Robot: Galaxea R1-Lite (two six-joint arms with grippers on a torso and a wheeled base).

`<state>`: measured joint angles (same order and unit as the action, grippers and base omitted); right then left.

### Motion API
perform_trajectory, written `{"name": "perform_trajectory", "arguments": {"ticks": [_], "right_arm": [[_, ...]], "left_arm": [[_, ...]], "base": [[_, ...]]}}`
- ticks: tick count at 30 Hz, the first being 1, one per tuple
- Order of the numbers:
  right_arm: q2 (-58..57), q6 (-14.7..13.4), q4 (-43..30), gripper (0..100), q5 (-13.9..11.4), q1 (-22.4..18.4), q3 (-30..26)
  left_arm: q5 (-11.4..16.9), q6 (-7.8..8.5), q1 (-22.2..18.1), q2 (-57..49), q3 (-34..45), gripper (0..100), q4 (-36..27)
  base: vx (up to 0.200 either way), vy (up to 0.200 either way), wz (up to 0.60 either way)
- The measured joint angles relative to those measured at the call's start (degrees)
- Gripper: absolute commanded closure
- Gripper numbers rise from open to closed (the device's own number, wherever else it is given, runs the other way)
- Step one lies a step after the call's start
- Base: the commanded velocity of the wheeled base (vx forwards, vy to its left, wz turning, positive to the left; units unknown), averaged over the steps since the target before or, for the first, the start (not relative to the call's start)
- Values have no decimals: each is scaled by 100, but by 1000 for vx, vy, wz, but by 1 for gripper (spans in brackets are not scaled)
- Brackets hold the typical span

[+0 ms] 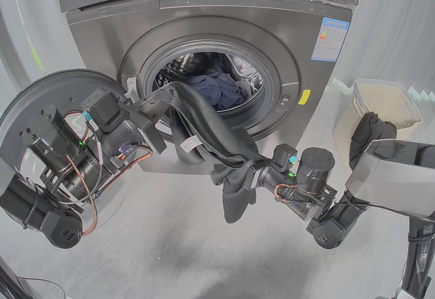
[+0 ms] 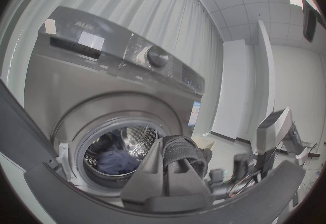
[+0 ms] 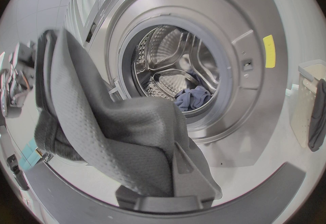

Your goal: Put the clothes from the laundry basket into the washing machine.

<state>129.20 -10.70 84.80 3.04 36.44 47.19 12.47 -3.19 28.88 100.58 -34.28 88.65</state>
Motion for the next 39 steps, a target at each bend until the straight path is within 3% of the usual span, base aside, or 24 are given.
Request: {"name": "perform_trajectory", "arguments": {"ticks": [6, 9, 17, 21, 22, 31, 39], "right_arm": [[-646, -148, 276, 100, -20, -78, -833], [-905, -191, 325, 100, -20, -78, -992], [-1477, -205, 366, 100, -15, -24, -913], [-1687, -205, 369, 100, -15, 2, -866], [-1726, -205, 369, 100, -15, 9, -863], [-1858, -212, 367, 100, -20, -55, -836], [-1875, -212, 363, 100, -26, -146, -828]], "left_arm": [[235, 77, -291, 357, 350, 100, 0], [343, 238, -341, 589, 614, 100, 0], [639, 685, -377, 1275, 1139, 100, 9], [694, 764, -358, 1540, 1176, 100, 15], [699, 768, -358, 1587, 1180, 0, 17], [783, 786, -367, 1849, 1507, 0, 13], [1028, 1091, -347, 2136, 2018, 0, 13]], "base": [[0, 0, 0], [0, 0, 0], [0, 0, 0], [0, 0, 0], [0, 0, 0], [0, 0, 0], [0, 0, 0]]}}
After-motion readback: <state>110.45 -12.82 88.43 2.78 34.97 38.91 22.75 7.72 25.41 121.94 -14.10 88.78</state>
